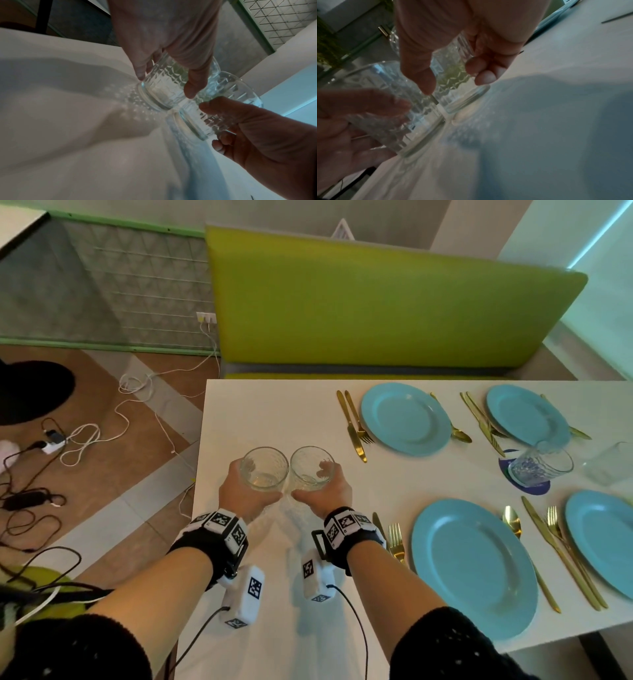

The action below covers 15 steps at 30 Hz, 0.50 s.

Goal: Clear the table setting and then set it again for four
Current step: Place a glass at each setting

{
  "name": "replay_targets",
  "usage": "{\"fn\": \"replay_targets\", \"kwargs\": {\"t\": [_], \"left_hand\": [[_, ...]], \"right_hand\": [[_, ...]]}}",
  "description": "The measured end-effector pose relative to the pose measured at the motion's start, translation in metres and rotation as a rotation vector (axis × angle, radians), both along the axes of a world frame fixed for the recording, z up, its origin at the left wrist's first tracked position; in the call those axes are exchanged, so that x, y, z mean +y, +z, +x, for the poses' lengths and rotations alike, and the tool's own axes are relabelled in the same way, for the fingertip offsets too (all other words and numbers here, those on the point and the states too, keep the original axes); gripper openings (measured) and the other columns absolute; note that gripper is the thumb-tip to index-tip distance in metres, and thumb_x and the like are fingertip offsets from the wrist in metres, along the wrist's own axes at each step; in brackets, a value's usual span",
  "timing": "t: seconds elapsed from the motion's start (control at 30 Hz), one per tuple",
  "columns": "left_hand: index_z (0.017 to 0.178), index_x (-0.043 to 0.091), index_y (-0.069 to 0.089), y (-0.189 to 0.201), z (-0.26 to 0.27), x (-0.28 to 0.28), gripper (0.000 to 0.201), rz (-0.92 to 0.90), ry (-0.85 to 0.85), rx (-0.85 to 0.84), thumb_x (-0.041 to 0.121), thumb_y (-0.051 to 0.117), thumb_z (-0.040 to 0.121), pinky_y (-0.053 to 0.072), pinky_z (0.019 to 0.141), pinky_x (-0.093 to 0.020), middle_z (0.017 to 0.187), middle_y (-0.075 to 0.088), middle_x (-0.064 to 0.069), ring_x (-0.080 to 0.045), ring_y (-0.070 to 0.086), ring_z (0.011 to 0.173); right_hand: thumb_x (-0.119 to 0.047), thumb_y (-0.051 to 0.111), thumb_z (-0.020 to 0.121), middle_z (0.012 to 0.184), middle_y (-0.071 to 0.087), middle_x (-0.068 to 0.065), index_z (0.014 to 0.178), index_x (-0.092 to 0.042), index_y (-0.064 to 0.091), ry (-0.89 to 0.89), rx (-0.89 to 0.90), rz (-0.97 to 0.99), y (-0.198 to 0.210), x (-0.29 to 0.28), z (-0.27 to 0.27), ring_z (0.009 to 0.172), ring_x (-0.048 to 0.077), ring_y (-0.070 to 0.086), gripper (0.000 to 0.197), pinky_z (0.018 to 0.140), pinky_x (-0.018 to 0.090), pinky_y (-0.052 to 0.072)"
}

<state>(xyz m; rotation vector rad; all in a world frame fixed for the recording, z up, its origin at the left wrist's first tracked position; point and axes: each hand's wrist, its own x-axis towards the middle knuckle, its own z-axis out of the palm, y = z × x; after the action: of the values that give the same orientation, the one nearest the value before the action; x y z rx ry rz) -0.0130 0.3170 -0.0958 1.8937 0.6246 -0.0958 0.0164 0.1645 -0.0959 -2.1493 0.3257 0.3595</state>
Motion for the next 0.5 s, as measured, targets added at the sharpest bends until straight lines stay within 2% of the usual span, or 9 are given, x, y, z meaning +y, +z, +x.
{"fn": "replay_targets", "kwargs": {"t": [0.1, 0.17, 0.33, 0.43, 0.5], "left_hand": [[0.136, 0.013, 0.037, 0.004, 0.007, -0.01, 0.085, 0.006, -0.032, -0.011, 0.011, 0.082, 0.065, 0.036, 0.091, -0.023, 0.139, 0.05, -0.006, -0.024, 0.048, 0.125], [0.136, 0.012, 0.038, 0.008, 0.014, -0.02, 0.084, 0.0, -0.051, -0.026, 0.011, 0.083, 0.065, 0.036, 0.092, -0.022, 0.139, 0.05, -0.006, -0.024, 0.048, 0.126], [0.135, 0.011, 0.038, 0.022, 0.036, -0.061, 0.087, 0.01, -0.155, -0.055, 0.016, 0.086, 0.063, 0.037, 0.095, -0.024, 0.138, 0.051, -0.007, -0.024, 0.049, 0.125], [0.135, 0.012, 0.038, 0.03, 0.047, -0.091, 0.087, 0.019, -0.236, -0.063, 0.017, 0.086, 0.062, 0.035, 0.091, -0.021, 0.136, 0.051, -0.006, -0.024, 0.049, 0.124], [0.135, 0.013, 0.039, 0.033, 0.052, -0.111, 0.086, 0.018, -0.279, -0.063, 0.016, 0.086, 0.063, 0.035, 0.09, -0.02, 0.135, 0.052, -0.006, -0.024, 0.05, 0.123]], "right_hand": [[-0.026, 0.083, 0.064, 0.123, 0.058, -0.001, 0.127, -0.021, 0.046, -0.062, 0.006, 0.01, 0.007, -0.015, 0.005, 0.112, 0.017, 0.056, 0.074, 0.086, 0.019, 0.042], [-0.027, 0.083, 0.064, 0.122, 0.058, -0.001, 0.127, -0.02, 0.046, -0.105, -0.002, 0.016, 0.015, -0.033, 0.01, 0.112, 0.017, 0.056, 0.073, 0.086, 0.019, 0.04], [-0.03, 0.083, 0.064, 0.123, 0.059, 0.0, 0.127, -0.019, 0.048, -0.24, -0.059, -0.017, 0.041, -0.095, 0.03, 0.114, 0.019, 0.055, 0.073, 0.095, 0.025, 0.041], [-0.031, 0.083, 0.063, 0.12, 0.059, 0.001, 0.125, -0.019, 0.048, -0.348, -0.07, -0.042, 0.046, -0.142, 0.04, 0.112, 0.02, 0.057, 0.072, 0.097, 0.026, 0.044], [-0.033, 0.084, 0.059, 0.117, 0.06, 0.003, 0.121, -0.021, 0.049, -0.451, -0.069, -0.044, 0.046, -0.172, 0.046, 0.107, 0.023, 0.061, 0.073, 0.096, 0.035, 0.05]]}}
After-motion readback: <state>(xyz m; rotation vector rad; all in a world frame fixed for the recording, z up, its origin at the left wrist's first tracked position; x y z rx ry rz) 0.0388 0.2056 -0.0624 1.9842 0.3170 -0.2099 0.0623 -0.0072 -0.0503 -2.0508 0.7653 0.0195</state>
